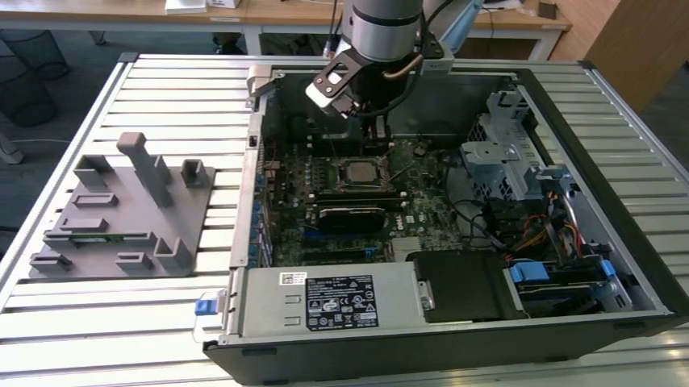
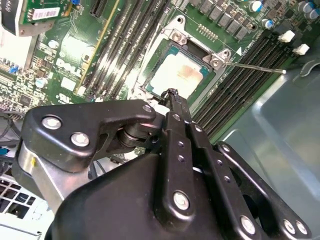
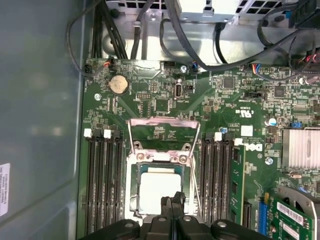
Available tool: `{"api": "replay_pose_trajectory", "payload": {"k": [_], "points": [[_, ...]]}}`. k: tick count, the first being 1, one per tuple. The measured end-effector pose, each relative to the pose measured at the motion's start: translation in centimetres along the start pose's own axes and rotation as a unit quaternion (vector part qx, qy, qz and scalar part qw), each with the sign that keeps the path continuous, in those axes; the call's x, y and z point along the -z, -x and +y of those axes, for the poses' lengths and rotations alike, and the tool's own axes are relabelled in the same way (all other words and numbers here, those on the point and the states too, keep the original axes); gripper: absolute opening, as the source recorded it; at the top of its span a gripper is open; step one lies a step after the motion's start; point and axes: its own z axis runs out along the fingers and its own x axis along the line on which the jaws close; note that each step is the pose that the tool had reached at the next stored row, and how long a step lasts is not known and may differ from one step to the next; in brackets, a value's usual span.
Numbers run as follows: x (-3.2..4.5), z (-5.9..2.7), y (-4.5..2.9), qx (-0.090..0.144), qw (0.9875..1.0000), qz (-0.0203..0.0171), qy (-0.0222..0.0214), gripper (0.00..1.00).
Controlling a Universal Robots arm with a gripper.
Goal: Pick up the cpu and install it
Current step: 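Close the cpu cover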
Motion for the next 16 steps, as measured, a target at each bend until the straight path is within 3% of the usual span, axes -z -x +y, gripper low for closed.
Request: {"api": "replay_pose_trajectory", "payload": {"k": [12,16], "points": [[1.36,0.02,0.00,0.000,1.0000,-0.0001,0.0000,0.11],[1.41,0.02,0.19,0.000,1.0000,0.0000,0.0000,0.11]]}}
